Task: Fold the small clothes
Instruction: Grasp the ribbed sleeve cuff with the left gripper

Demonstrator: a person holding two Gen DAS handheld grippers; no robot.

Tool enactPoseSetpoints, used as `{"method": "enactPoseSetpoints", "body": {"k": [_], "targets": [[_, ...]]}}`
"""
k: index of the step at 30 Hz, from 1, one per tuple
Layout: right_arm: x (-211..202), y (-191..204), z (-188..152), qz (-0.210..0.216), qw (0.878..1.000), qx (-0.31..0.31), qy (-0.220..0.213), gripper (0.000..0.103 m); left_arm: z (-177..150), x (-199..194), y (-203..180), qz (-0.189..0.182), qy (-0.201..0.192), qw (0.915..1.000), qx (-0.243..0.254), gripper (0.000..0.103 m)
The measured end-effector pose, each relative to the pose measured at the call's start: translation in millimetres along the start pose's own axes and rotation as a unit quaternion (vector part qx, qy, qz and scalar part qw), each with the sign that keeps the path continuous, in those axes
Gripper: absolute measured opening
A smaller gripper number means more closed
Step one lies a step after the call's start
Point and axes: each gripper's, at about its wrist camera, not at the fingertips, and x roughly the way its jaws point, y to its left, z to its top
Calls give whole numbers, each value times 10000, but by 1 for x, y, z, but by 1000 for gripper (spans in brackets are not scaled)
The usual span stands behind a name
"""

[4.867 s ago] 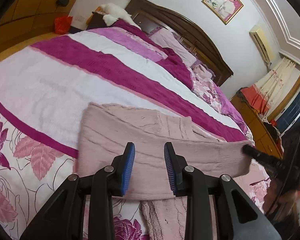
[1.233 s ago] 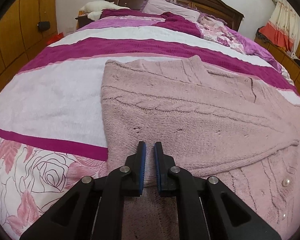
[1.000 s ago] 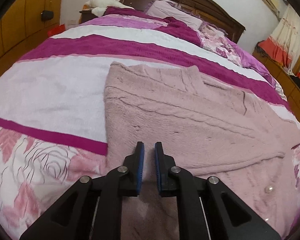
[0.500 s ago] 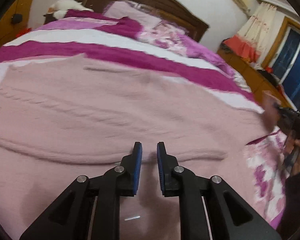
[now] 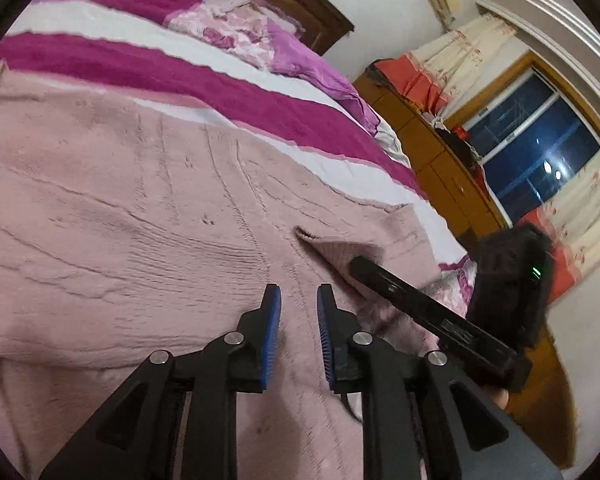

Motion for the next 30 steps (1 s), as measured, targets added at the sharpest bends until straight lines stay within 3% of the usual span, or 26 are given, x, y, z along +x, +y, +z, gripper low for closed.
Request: {"method": "enactPoseSetpoints", "body": {"k": [3, 5, 6, 10, 12, 15, 16, 19, 22, 24, 30], "targets": [[-9, 5, -3, 458, 9989, 26, -66, 8, 5, 12, 3, -63, 18, 9999, -141, 7], [-14, 9, -1, -167, 9998, -36, -51, 32, 2, 15, 9, -150, 181, 9994, -261, 9], [-19, 6, -3, -472, 9988, 35, -100, 52, 3, 22, 11, -261, 326, 9983, -398, 13], [-62, -9, -3, -801, 9915, 785, -663, 53, 0, 32, 10, -452, 300, 9964, -648, 35], [-77, -24, -14, -1093, 9733, 1746, -1013, 54, 0, 40, 12, -389, 166, 9947, -937, 36], [-66, -51, -53, -1078, 9437, 3038, -743, 53, 2, 46, 11, -273, 121, 9901, -1370, 36], [-67, -56, -72, -1038, 9324, 3360, -829, 41, 2, 47, 11, -273, 103, 9882, -1506, 36], [-85, -50, -116, -722, 9250, 3382, -1575, 35, -3, 42, 11, -434, 143, 9820, -1834, 36], [-84, -48, -114, -752, 9256, 3440, -1387, 35, -24, 37, 14, -1030, 102, 9701, -2197, 49], [-79, -48, -107, -700, 9300, 3395, -1225, 39, -26, 43, 14, -849, 58, 9723, -2176, 48], [-69, -62, -106, -241, 9111, 3971, -1078, 39, -15, 57, -4, -329, 63, 9792, -2001, 48]]}}
